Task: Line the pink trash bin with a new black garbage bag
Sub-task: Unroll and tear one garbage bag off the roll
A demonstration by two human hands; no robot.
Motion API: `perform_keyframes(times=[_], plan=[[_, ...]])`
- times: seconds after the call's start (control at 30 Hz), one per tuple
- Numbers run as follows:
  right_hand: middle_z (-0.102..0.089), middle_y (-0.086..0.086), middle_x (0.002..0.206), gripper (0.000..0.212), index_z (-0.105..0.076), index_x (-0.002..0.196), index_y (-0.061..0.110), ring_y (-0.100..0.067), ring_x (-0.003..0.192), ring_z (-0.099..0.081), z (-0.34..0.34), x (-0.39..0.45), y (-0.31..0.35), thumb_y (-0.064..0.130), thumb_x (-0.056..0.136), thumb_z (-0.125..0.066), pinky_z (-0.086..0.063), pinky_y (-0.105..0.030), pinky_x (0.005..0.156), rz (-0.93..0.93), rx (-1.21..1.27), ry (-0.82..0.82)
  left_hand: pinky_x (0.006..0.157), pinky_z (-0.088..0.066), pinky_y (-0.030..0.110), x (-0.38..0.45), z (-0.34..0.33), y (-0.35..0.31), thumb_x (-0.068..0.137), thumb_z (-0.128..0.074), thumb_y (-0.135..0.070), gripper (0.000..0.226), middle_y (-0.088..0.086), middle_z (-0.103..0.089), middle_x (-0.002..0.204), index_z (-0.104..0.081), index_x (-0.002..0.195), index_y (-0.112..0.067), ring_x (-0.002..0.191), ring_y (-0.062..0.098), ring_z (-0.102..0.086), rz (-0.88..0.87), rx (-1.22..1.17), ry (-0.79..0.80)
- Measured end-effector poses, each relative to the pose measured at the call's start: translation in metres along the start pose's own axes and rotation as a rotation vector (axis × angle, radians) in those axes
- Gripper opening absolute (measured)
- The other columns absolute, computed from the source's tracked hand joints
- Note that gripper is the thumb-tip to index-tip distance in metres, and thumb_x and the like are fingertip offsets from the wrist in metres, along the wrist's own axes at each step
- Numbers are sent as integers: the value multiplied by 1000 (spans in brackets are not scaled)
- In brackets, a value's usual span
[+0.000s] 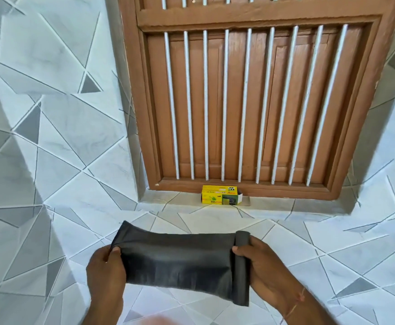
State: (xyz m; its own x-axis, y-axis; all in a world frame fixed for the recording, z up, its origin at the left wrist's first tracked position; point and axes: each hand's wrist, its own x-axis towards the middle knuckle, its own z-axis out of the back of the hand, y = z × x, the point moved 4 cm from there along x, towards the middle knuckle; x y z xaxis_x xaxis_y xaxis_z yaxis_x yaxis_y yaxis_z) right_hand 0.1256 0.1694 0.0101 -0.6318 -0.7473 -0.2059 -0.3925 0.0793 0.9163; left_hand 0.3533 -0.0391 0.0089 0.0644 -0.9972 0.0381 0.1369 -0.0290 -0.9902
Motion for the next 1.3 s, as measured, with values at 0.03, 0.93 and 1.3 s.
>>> perform_keyframes(times=[0.03, 0.93, 1.3], plan=[[-71, -21, 111, 28, -65, 112, 1, -37, 105, -66, -8, -3, 1, -6, 87, -54, -53, -44, 88, 23, -27, 20, 94, -45, 47, 3, 9, -2, 87, -52, -28, 34, 18, -61, 117, -61, 111, -4, 103, 38, -57, -58, 65, -62], [-71, -20, 113, 63, -63, 118, 8, -39, 103, -68, 35, -40, 23, 2, 58, -84, -54, -52, 93, 5, -246, 108, 65, -45, 26, -110, -110, -85, 82, -72, -20, 16, 1, -63, 68, -66, 73, -9, 64, 10, -56, -481, 213, 1030], [-71, -22, 96, 25, -67, 104, 2, -33, 82, -68, 44, -37, 26, 2, 79, -66, -57, -36, 64, 62, -272, -91, 66, -46, 25, -82, -81, -94, 86, -68, -31, 16, 1, -67, 74, -66, 74, -20, 73, 15, -63, -522, 393, 933]])
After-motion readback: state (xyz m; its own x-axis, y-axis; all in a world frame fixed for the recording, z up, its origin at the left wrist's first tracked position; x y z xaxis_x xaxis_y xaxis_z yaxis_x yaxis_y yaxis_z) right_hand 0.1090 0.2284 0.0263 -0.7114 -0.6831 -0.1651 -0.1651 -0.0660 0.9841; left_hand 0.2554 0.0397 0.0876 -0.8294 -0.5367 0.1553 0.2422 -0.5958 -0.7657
